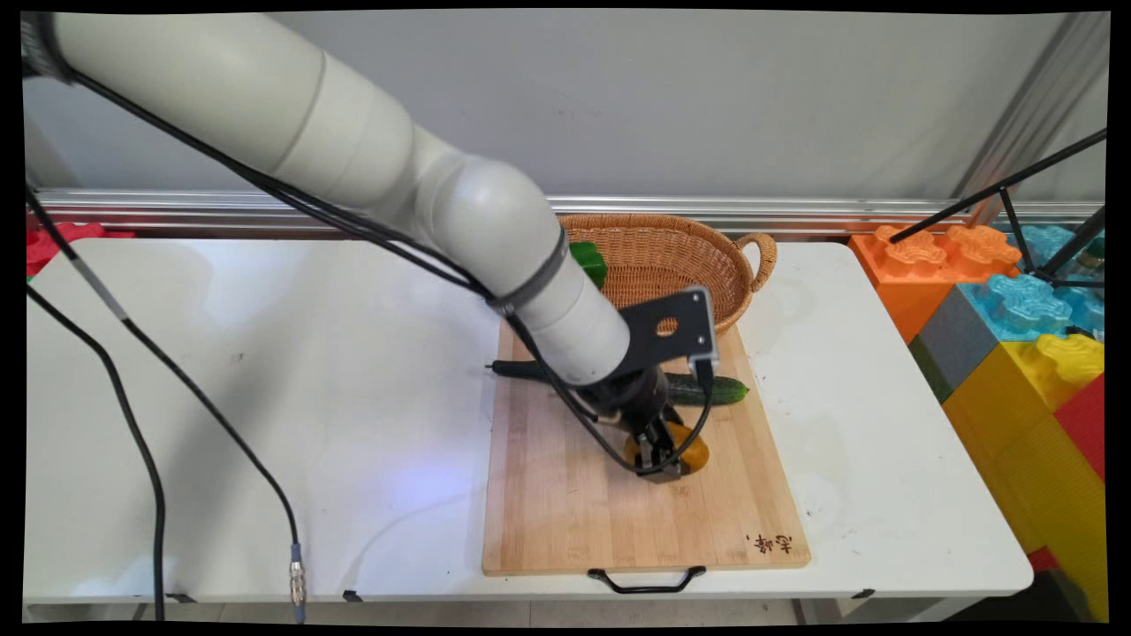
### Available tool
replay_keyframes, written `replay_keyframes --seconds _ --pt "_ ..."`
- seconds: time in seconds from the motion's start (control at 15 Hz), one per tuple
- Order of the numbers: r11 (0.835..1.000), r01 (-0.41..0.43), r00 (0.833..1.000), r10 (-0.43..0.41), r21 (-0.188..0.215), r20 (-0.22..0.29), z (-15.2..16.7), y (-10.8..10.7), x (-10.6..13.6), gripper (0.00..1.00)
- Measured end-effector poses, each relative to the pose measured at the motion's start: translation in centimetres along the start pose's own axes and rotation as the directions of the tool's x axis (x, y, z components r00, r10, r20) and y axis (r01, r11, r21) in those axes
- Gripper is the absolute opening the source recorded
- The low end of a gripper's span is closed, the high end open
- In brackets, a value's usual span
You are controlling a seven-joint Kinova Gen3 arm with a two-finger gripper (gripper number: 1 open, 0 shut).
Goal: Place the picked object on the cutting board
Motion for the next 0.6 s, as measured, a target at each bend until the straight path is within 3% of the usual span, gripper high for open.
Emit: replay_keyframes --seconds 0.27,0.33,0.6 --pt "1.0 -0.014 1.0 0.014 0.003 0.007 1.5 0.3 -0.6 0.0" --pt "1.0 -0.018 1.0 0.018 0.006 0.006 1.7 0.3 -0.6 1.0" --pt "0.999 -0.041 0.999 0.041 0.014 -0.002 2.0 0.3 -0.3 1.0"
